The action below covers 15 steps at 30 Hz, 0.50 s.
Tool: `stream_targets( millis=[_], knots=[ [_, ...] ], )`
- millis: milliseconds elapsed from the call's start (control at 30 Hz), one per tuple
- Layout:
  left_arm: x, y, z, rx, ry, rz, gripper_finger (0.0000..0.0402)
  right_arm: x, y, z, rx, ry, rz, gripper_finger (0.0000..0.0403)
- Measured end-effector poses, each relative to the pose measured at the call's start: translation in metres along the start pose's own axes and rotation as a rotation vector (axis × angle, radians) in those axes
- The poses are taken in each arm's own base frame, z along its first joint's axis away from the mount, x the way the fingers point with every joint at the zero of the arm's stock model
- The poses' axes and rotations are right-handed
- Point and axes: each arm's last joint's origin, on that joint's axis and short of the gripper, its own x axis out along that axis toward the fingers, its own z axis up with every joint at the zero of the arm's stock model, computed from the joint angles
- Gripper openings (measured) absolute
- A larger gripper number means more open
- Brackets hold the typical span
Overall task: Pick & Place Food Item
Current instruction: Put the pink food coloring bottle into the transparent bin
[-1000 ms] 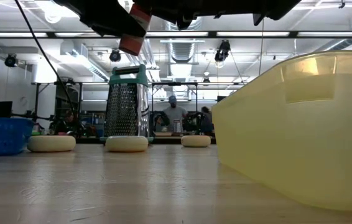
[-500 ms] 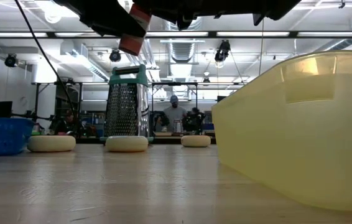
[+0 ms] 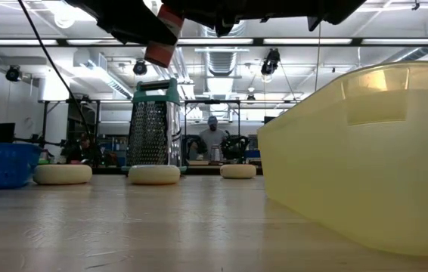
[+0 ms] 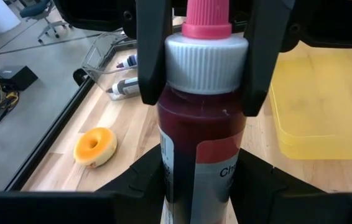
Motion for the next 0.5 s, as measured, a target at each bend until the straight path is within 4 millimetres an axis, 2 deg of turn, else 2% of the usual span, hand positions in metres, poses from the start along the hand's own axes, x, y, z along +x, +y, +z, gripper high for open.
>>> stream_targets(
  millis=[167,500],
  knots=[
    [0.0,0.0,0.0,0.0,0.0,0.0,0.0145,0.0,0.0,0.0,0.001,0.0,0.001,0.0121],
    [0.0,0.0,0.0,-0.012,0.0,-0.001,0.0145,0.0,0.0,-0.0001,0.0,0.001,0.001,0.0133]
  ],
)
